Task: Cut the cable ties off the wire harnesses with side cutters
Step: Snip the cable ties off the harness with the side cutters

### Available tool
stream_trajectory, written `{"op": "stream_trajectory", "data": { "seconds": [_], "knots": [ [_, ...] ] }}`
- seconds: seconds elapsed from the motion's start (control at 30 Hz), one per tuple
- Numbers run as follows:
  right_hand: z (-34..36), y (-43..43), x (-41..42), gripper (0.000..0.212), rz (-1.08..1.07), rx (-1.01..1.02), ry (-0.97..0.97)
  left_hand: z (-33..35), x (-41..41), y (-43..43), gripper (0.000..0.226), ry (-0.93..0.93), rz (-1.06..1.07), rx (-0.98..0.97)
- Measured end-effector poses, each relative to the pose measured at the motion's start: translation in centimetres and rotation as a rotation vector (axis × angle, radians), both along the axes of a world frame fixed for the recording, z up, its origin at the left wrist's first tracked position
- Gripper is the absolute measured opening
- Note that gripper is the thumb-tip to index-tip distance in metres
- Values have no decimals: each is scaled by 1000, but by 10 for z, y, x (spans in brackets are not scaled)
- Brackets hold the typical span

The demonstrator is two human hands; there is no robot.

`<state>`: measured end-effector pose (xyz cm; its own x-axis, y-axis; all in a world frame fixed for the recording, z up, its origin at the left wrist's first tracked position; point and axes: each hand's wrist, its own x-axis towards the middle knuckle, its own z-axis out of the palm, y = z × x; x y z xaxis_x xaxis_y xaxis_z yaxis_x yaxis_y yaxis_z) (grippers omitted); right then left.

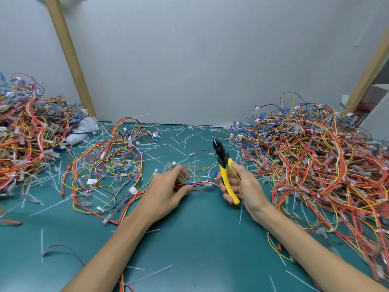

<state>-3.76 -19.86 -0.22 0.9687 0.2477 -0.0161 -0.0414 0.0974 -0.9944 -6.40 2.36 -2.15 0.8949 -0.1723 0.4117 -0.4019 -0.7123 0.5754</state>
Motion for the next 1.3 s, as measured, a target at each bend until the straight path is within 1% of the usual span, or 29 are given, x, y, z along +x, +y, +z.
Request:
{"op": "stream_trajectory", "data": {
  "seconds": [0.13, 0.33, 0.47, 0.53, 0.63, 0.73, 0.83, 0.9, 1.03, 1.3],
  "knots": [
    [-3, 1, -2, 55, 60, 0, -23, -2, 1, 0, 16, 25, -5, 2],
    [-6, -1, -1, 56, 77, -15, -46, -2, 6, -3, 9, 22, 19, 56],
    [-8, 1, -3, 53, 24, -76, -144, -4, 9, -5, 7, 31, 62, 104],
    [-9, 2, -6, 50, -75, -222, -300, -5, 9, -6, 7, 27, 79, 97],
    [-11, 0, -11, 39, -229, -598, -587, -4, 9, -5, 9, 1, 119, 80],
    [-9, -3, -18, 35, -320, -913, -759, -3, 8, -3, 12, -35, 167, 84],
    [-11, -7, -21, 39, -350, -1104, -931, -3, 8, -2, 13, -65, 204, 83],
    [-12, -11, -20, 39, -349, -1177, -982, -2, 9, -1, 13, -79, 221, 90],
    [-15, -13, -17, 40, -340, -1211, -983, -1, 10, 0, 12, -106, 245, 128],
    [-15, -12, -13, 48, -337, -1168, -973, 4, 6, -2, 11, -195, 262, 272]
  ]
}}
